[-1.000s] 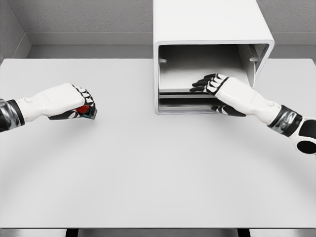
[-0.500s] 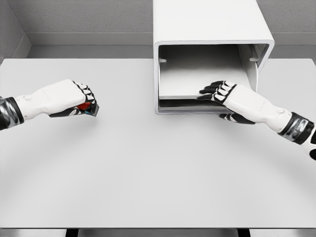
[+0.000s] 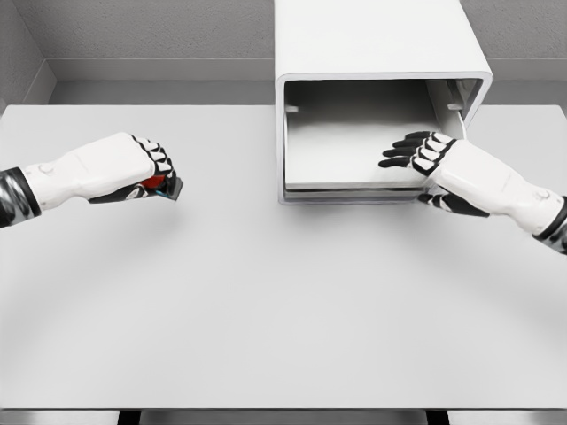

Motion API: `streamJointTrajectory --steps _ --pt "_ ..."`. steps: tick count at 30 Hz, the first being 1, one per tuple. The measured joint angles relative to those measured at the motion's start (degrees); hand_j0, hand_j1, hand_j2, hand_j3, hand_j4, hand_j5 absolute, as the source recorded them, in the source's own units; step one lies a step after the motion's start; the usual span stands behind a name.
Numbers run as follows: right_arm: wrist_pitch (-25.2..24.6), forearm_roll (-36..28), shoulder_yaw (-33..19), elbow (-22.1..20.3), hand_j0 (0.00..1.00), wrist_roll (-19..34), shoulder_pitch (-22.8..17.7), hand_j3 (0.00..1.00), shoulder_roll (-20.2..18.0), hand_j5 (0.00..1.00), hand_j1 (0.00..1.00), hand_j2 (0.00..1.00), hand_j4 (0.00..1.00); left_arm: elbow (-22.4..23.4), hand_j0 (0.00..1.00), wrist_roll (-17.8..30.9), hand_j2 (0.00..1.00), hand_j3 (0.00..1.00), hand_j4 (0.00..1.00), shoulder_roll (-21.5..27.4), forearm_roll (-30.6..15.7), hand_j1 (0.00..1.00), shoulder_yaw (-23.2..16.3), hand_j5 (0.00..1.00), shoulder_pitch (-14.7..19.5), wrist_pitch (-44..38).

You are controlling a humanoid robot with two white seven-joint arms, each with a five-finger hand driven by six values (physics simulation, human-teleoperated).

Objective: Slide open multi-storey tabletop storage cabinets and put open load switch and slide close multi-storey tabletop storage cabinets

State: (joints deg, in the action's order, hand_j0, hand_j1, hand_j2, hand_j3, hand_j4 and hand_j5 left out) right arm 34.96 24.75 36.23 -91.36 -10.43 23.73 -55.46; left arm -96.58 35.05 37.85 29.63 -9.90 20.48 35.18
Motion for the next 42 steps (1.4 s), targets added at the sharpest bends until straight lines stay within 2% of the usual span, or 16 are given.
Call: streamJointTrajectory --steps 7,18,23,31,34,38,42 --pt "0.0 -2.4 -2.8 -3.4 0.85 0.0 -1.8 0.85 -4.1 0.85 0.85 0.85 0.85 -1.6 0.39 0.0 0.39 0.39 0.39 -0.1 -1.3 0.39 0.3 0.39 0.5 0.0" --pt "0.0 -2.8 -3.6 -5.1 0.85 -0.2 -3.4 0.85 -6.2 0.85 0.85 0.85 0.85 -3.5 0.4 0.0 0.4 0.4 0.4 -1.7 -1.9 0.4 0.3 0.4 2.5 0.0" --pt "0.0 -3.1 -8.7 -5.5 0.85 -0.2 -9.0 0.85 -7.0 0.85 0.85 0.85 0.85 -4.4 0.4 0.0 0.4 0.4 0.4 -3.2 -1.8 0.4 0.3 0.4 3.0 0.0" --pt "0.0 -4.5 -13.6 -5.5 0.85 -0.3 -9.9 0.85 -8.6 0.85 0.85 0.85 0.85 -5.7 0.4 0.0 0.4 0.4 0.4 -5.4 -1.8 0.4 0.1 0.4 4.3 0.0" --pt "0.0 -5.1 -14.1 -4.9 0.85 -0.3 -10.0 0.85 -9.2 0.85 0.85 0.85 0.85 -6.2 0.4 0.0 0.4 0.4 0.4 -6.9 -1.8 0.4 0.1 0.4 4.6 0.0" --pt "0.0 -5.7 -14.3 -0.9 0.64 -0.1 -10.0 0.64 -10.0 0.64 0.64 0.64 0.64 -6.4 0.4 0.0 0.4 0.4 0.4 -8.8 -1.8 0.4 0.0 0.4 5.0 0.0" --pt "0.0 -5.8 -14.4 4.4 0.6 0.0 -10.0 0.6 -10.7 0.6 0.6 0.6 0.6 -6.5 0.4 0.0 0.4 0.4 0.4 -9.8 -1.8 0.4 -0.1 0.4 5.4 0.0"
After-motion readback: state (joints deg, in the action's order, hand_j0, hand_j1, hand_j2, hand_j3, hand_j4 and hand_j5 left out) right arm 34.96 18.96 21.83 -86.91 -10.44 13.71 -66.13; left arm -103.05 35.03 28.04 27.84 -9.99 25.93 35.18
